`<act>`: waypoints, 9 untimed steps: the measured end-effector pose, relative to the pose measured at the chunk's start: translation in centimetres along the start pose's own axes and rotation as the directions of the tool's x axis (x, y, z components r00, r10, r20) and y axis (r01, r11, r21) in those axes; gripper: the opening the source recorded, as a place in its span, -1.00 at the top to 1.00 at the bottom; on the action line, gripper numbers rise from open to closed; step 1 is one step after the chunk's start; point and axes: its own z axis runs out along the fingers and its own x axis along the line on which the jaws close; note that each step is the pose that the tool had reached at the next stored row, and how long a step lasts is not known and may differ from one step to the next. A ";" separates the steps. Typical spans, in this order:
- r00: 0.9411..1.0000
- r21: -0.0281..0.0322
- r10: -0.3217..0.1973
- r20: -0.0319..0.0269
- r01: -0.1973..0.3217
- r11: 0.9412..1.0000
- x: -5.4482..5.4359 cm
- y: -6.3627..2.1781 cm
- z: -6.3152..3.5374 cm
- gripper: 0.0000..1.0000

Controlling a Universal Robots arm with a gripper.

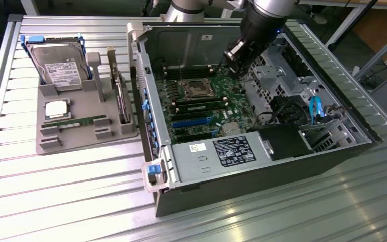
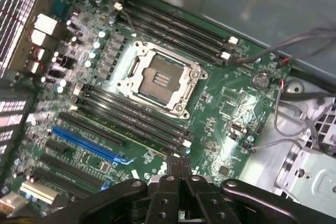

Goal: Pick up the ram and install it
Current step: 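Press down the ram until it locks into place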

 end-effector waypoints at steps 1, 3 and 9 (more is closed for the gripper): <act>1.000 -0.001 0.026 0.001 -0.026 1.000 0.0 0.00 0.01 0.80; 0.991 -0.004 0.132 0.005 -0.132 0.991 0.0 0.00 0.06 0.80; 0.955 -0.009 0.297 0.010 -0.297 0.955 0.0 -0.01 0.14 0.80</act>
